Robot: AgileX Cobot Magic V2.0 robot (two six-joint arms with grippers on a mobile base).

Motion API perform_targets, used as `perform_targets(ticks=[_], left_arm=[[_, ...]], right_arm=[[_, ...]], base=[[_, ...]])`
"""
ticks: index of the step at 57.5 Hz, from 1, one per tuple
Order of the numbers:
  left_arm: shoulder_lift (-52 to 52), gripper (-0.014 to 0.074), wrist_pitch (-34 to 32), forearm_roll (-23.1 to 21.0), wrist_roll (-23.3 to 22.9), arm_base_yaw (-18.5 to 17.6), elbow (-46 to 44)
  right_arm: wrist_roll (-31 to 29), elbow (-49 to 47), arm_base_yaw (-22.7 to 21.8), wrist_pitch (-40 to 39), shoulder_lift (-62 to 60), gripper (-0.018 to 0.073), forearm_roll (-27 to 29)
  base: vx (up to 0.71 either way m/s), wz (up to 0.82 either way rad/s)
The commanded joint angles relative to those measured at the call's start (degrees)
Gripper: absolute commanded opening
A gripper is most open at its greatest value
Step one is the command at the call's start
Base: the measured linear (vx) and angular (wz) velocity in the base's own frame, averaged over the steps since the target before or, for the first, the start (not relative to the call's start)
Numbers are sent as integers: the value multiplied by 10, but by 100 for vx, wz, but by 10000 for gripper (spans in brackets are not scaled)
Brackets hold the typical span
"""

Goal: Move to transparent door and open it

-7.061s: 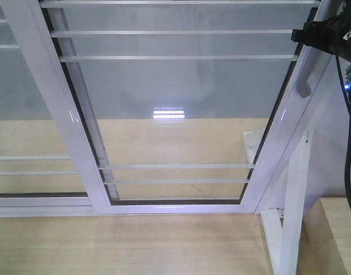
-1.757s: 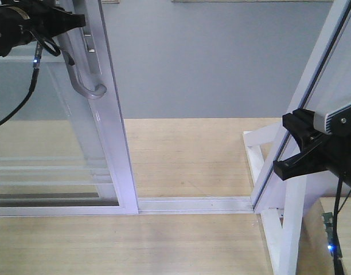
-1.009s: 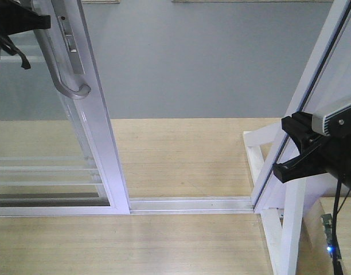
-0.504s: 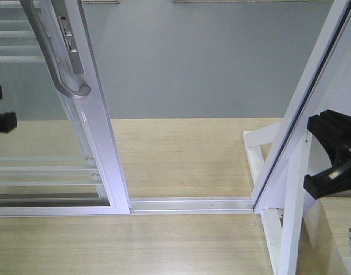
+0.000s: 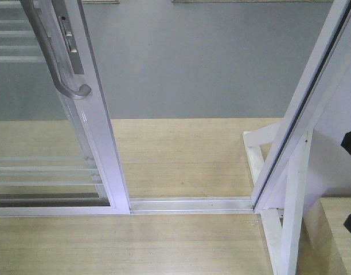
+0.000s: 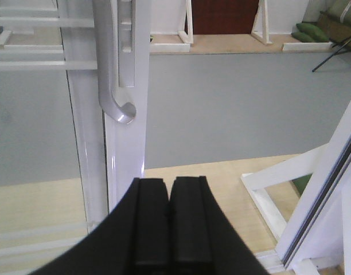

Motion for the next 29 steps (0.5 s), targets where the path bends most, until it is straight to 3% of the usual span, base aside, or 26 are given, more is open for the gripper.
perform_targets(ticks=[1, 29], left_arm=[[-4, 0, -49, -10, -4, -4, -16], [-4, 0, -47, -9, -4, -4, -16]], right_arm=[[-5, -17, 0, -39, 3, 2, -1], [-5, -17, 0, -40, 3, 2, -1]], base=[[0, 0], [0, 0]])
